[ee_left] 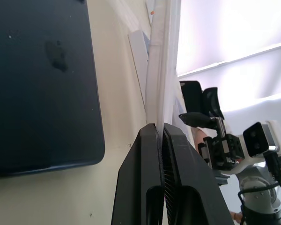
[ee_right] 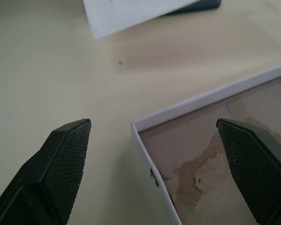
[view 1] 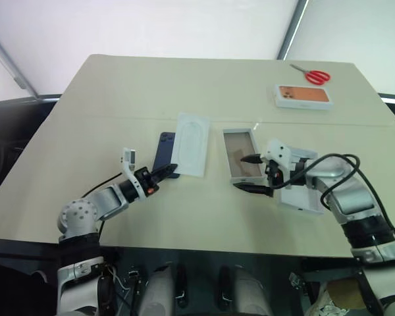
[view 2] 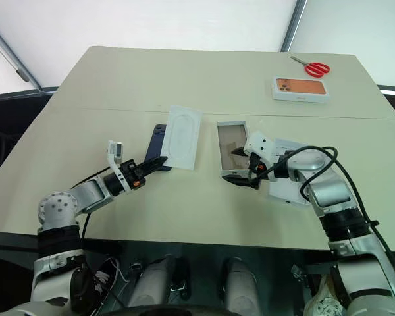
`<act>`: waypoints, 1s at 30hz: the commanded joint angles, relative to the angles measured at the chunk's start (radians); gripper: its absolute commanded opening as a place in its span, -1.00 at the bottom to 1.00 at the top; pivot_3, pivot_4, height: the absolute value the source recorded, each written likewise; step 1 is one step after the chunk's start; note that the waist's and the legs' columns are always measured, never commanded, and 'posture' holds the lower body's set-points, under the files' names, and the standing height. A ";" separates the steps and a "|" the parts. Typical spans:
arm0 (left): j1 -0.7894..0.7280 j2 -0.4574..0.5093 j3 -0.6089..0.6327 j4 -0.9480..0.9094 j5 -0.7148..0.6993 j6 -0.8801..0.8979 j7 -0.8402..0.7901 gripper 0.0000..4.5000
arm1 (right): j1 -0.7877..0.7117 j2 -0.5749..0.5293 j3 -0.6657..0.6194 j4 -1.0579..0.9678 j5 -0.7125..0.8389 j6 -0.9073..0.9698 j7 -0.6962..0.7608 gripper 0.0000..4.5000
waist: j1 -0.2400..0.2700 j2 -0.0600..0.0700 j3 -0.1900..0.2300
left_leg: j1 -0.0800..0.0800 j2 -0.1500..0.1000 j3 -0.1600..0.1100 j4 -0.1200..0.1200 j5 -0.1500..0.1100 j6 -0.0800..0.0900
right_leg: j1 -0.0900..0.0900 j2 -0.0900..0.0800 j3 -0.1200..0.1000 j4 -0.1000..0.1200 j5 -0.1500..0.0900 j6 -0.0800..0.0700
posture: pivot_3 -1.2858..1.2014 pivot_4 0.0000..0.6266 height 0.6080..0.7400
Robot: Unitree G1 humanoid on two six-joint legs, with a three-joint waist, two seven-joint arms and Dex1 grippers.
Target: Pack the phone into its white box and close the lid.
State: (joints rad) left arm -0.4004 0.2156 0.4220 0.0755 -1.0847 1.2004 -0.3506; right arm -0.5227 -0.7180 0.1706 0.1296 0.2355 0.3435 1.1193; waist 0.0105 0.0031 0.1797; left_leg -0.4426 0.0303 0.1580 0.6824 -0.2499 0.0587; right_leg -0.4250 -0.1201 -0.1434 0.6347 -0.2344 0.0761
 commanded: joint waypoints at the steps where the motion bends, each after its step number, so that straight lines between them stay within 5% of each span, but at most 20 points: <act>1: -0.005 -0.008 0.019 -0.042 -0.040 -0.019 0.018 -1.00 | -0.038 -0.009 0.011 0.035 -0.015 -0.019 0.056 0.77 | -0.001 0.000 0.000 | 0.000 0.000 0.000 0.000 0.000 0.000 | 0.000 0.000 0.000 0.000 0.000 0.000 | 0.03 -0.52 0.96; 3: 0.003 -0.011 0.020 -0.055 -0.050 -0.022 0.028 -1.00 | -0.051 -0.014 0.026 0.070 -0.039 -0.043 0.080 0.44 | -0.002 0.000 0.000 | 0.000 0.000 0.000 0.000 0.000 0.000 | 0.000 0.000 0.000 0.000 0.000 0.000 | 0.03 -0.52 0.96; 9: 0.027 -0.024 0.012 -0.102 -0.062 -0.046 0.060 -1.00 | -0.071 0.007 0.041 0.115 -0.068 -0.105 0.116 -0.97 | -0.002 0.000 0.000 | 0.000 0.000 0.000 0.000 0.000 0.000 | 0.000 0.001 0.000 0.000 0.000 0.000 | 0.03 -0.52 0.96; 25: -0.079 -0.032 0.047 -0.081 -0.175 -0.085 0.204 -1.00 | 0.017 0.194 0.083 -0.128 -0.045 0.029 -0.009 -0.99 | -0.003 -0.001 0.000 | 0.000 0.000 0.000 0.000 0.000 0.000 | 0.000 0.001 0.000 0.000 0.000 0.000 | 0.03 -0.52 0.96; 30: -0.048 -0.042 0.007 -0.125 -0.198 -0.073 0.220 -1.00 | 0.012 0.188 0.068 -0.138 -0.068 -0.017 -0.045 0.09 | -0.002 -0.001 0.000 | 0.000 0.000 0.000 0.000 0.000 0.000 | 0.000 0.002 0.000 0.000 0.000 0.000 | 0.03 -0.52 0.96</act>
State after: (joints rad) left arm -0.4560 0.1774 0.4453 -0.0034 -1.2490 1.1231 -0.1267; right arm -0.5042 -0.5252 0.2653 0.0402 0.1596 0.3436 1.0818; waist 0.0085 0.0026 0.1800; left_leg -0.4427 0.0302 0.1581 0.6824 -0.2497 0.0584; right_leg -0.4249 -0.1185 -0.1436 0.6348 -0.2343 0.0763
